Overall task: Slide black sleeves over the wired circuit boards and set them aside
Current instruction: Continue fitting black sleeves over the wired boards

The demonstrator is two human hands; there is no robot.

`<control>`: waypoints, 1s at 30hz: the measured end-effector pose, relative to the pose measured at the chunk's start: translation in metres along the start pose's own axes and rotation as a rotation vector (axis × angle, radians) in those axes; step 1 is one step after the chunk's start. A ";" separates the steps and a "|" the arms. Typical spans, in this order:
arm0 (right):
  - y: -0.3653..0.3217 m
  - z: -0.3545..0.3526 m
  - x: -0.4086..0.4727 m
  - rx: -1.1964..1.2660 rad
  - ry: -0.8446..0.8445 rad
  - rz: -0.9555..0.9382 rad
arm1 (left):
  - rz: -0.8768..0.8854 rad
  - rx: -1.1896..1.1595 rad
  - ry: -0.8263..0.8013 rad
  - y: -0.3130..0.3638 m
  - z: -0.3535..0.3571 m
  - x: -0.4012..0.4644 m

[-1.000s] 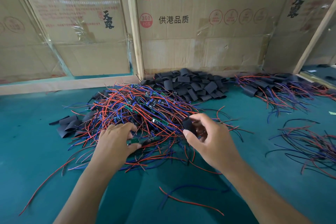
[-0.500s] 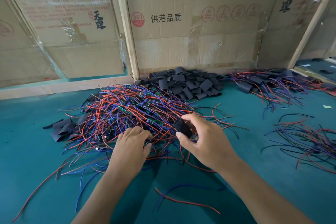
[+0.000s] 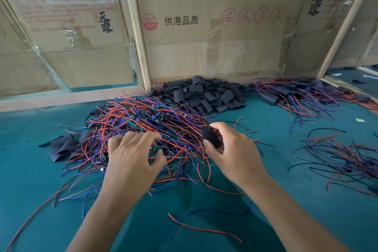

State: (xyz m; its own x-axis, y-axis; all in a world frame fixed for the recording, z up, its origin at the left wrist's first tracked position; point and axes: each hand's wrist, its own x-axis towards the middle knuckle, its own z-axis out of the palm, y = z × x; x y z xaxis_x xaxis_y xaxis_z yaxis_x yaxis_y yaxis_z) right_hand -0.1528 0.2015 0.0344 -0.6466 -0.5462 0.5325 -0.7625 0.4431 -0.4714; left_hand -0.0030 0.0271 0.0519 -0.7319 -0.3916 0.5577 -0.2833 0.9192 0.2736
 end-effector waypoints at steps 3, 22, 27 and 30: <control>0.000 0.002 -0.001 -0.001 -0.013 0.002 | 0.052 0.001 -0.029 -0.004 -0.009 0.002; 0.001 0.000 0.001 0.088 -0.064 0.022 | -0.336 -0.897 0.230 -0.016 -0.032 0.010; 0.003 0.003 0.001 0.105 -0.022 0.019 | -0.571 -1.557 0.100 -0.017 -0.029 0.016; 0.002 0.005 0.001 0.137 -0.014 0.023 | -0.725 -1.575 0.042 -0.014 -0.020 0.022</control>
State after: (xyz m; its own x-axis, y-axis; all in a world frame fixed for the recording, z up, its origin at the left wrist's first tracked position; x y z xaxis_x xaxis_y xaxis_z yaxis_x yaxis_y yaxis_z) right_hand -0.1551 0.1982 0.0300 -0.6630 -0.5472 0.5109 -0.7366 0.3552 -0.5755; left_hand -0.0027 0.0047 0.0756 -0.7175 -0.6966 -0.0028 0.3254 -0.3387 0.8828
